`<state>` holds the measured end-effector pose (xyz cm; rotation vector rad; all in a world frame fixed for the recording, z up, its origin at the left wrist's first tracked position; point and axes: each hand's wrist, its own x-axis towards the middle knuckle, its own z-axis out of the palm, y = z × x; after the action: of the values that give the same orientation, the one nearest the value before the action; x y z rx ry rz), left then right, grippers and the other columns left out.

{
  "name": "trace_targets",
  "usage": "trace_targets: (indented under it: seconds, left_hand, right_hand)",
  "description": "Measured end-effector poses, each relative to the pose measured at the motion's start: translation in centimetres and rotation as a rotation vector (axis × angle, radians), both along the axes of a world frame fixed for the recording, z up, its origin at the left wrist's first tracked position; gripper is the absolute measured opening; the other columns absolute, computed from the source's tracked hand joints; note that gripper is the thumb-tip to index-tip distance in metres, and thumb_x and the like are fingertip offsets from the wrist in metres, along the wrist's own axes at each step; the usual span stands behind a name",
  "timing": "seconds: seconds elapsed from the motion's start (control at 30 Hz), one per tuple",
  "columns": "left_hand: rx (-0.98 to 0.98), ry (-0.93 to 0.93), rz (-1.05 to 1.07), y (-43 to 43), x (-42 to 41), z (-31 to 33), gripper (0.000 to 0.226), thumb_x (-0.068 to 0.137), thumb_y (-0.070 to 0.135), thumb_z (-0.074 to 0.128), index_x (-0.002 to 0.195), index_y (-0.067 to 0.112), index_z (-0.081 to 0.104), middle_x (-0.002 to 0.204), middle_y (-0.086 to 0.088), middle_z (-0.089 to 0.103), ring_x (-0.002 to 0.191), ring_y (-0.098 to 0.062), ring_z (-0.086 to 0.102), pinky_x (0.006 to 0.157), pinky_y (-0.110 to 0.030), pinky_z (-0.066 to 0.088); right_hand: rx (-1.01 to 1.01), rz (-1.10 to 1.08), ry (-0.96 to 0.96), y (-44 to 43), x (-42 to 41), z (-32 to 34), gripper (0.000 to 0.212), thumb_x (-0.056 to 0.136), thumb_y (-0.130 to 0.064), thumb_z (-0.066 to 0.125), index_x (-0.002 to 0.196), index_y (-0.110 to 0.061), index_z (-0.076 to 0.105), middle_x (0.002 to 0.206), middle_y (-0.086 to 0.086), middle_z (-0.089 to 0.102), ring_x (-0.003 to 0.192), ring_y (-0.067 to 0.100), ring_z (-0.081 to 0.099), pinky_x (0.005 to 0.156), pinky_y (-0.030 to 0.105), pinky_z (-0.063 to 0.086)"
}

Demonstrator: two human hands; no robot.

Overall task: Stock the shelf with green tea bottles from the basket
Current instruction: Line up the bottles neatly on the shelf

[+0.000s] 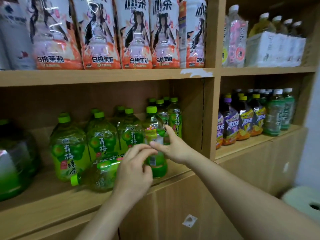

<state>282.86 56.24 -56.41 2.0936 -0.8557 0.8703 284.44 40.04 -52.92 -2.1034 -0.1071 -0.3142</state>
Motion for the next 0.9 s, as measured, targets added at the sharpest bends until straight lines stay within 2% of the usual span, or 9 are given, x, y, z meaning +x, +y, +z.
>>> trace_targets:
  seconds: [0.07,0.17,0.27,0.47,0.53,0.67,0.73,0.8,0.9]
  left_hand:
    - [-0.01,-0.04,-0.122,-1.6,-1.4,0.1,0.037,0.068,0.001,0.051,0.095,0.018,0.07,0.104,0.009,0.062,0.099,-0.007,0.057,0.087,-0.02,0.045]
    - [0.011,-0.006,-0.24,-3.9,-3.0,0.1,0.027,0.075,0.011,0.049,0.086,0.021,0.071,0.092,0.009,0.064,0.088,-0.006,0.059,0.076,-0.025,0.049]
    - [0.001,0.041,-0.347,-6.2,-4.1,0.0,0.025,0.078,0.021,0.046,0.079,0.024,0.071,0.082,0.011,0.066,0.078,-0.004,0.06,0.069,-0.026,0.048]
    - [0.056,0.132,-0.575,-13.5,-7.4,-0.9,0.023,0.08,0.015,0.053,0.081,0.025,0.074,0.082,0.016,0.066,0.08,0.001,0.059,0.071,-0.011,0.044]
    - [0.078,0.167,-0.683,-16.4,-8.6,-1.5,0.022,0.081,0.015,0.053,0.082,0.024,0.073,0.083,0.014,0.068,0.08,0.001,0.059,0.072,-0.014,0.046]
    - [0.125,0.255,-0.877,-23.0,-12.1,-3.6,0.024,0.078,0.016,0.051,0.081,0.023,0.074,0.082,0.014,0.069,0.078,-0.001,0.06,0.074,-0.016,0.046]
    - [0.188,0.304,-0.969,-26.1,-14.5,-4.5,0.023,0.081,0.014,0.053,0.085,0.02,0.075,0.082,0.015,0.066,0.081,-0.001,0.059,0.075,-0.013,0.044]
    - [0.265,0.35,-1.056,-28.9,-17.0,-5.5,0.02,0.085,0.01,0.056,0.087,0.017,0.075,0.079,0.014,0.065,0.079,-0.001,0.058,0.073,-0.012,0.043]
    - [0.322,0.373,-1.125,-32.7,-20.8,-7.1,0.022,0.079,0.028,0.052,0.085,0.027,0.073,0.072,0.009,0.069,0.07,-0.011,0.063,0.075,-0.027,0.049]
  right_hand:
    - [-0.056,-0.056,0.017,-1.5,-1.5,-1.1,0.08,0.082,-0.047,0.066,0.147,-0.023,0.025,0.138,0.002,0.05,0.115,0.016,0.053,0.096,0.035,0.046]
    - [-0.109,-0.142,0.021,-4.6,-5.1,-1.7,0.052,0.086,-0.034,0.066,0.132,-0.014,0.051,0.11,0.001,0.064,0.09,0.012,0.058,0.074,0.027,0.046]
    - [-0.136,-0.133,0.114,-7.8,-9.5,-1.2,0.025,0.089,-0.025,0.063,0.111,-0.013,0.062,0.091,0.006,0.066,0.075,0.015,0.064,0.059,0.019,0.046]
    - [-0.196,-0.305,0.241,-14.4,-20.0,-0.3,0.011,0.089,-0.025,0.063,0.1,-0.023,0.064,0.083,0.0,0.071,0.07,0.009,0.067,0.06,0.018,0.048]
    - [-0.206,-0.405,0.277,-16.6,-23.7,-0.3,0.009,0.09,-0.024,0.063,0.098,-0.021,0.065,0.08,0.0,0.072,0.069,0.008,0.066,0.06,0.019,0.049]
    - [-0.216,-0.623,0.349,-20.4,-31.5,-1.4,0.012,0.091,-0.02,0.061,0.098,-0.014,0.067,0.083,0.004,0.073,0.07,0.01,0.067,0.072,0.033,0.055]
    - [-0.211,-0.736,0.374,-21.9,-35.4,-2.2,0.012,0.091,-0.017,0.061,0.098,-0.009,0.067,0.084,0.009,0.072,0.064,0.008,0.064,0.065,0.027,0.053]
    - [-0.256,-0.847,0.408,-23.4,-39.4,-3.4,0.009,0.09,-0.019,0.063,0.094,-0.014,0.069,0.079,0.008,0.073,0.058,0.003,0.061,0.058,0.018,0.048]
    - [-0.255,-0.999,0.469,-25.6,-45.4,-5.8,0.008,0.088,-0.022,0.065,0.081,-0.021,0.069,0.073,0.008,0.072,0.059,0.012,0.061,0.061,0.031,0.051]
